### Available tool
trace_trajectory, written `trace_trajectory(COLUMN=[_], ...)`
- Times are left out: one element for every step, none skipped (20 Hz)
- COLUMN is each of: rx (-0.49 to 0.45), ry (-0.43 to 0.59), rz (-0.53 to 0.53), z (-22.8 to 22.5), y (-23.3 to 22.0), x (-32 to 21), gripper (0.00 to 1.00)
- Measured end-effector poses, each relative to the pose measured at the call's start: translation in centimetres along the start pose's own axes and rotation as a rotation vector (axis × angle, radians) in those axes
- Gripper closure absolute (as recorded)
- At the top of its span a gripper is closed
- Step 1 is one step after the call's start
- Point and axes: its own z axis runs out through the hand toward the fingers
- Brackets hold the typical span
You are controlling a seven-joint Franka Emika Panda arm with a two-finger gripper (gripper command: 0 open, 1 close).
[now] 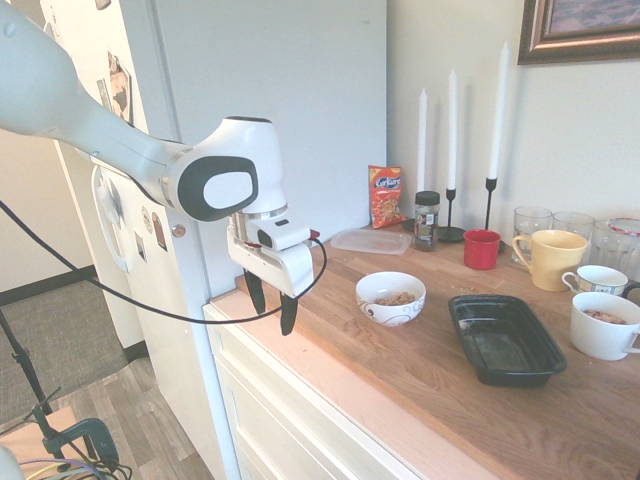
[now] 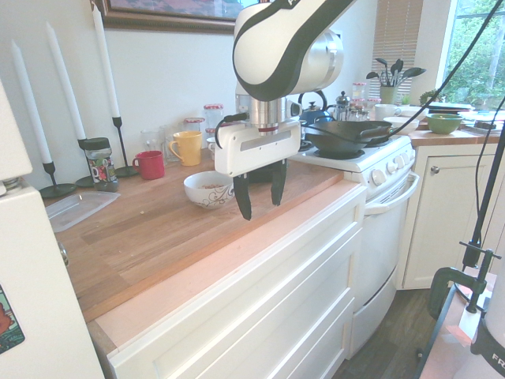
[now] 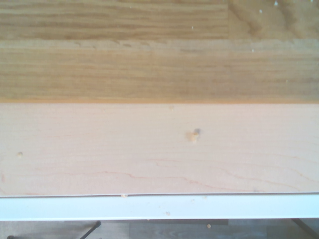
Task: Pour the cereal into the box
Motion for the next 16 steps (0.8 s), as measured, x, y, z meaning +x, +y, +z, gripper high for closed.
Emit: trace_trajectory(rx=[0.000,0.004,0.009,0.018,0.027,0.034,0.037,0.038,0.037,0.034,0.028,0.022,0.013,0.001,-0.013,-0.026], ry=[-0.001,0.001,0.008,0.022,0.039,0.056,0.071,0.086,0.096,0.107,0.124,0.143,0.163,0.190,0.210,0.225], rz=[0.001,0.004,0.003,0.003,0.001,-0.002,-0.005,-0.005,-0.004,-0.005,-0.007,-0.007,-0.010,-0.012,-0.015,-0.017], z=[0.0,-0.1,-0.3,-0.7,-1.4,-2.1,-2.6,-3.0,-3.3,-3.3,-3.4,-3.5,-3.4,-3.4,-3.0,-2.6], y=[0.0,0.1,0.0,-0.4,-1.0,-1.9,-2.8,-3.8,-4.9,-6.0,-7.0,-8.1,-9.2,-10.4,-11.4,-12.6], x=[0.0,0.1,0.2,0.4,0.6,0.9,1.2,1.7,2.3,3.1,3.8,4.6,5.3,6.0,6.6,7.1], gripper=[0.00,0.00,0.00,0.00,0.00,0.00,0.00,0.00,0.00,0.00,0.00,0.00,0.00,0.00,0.00,0.00])
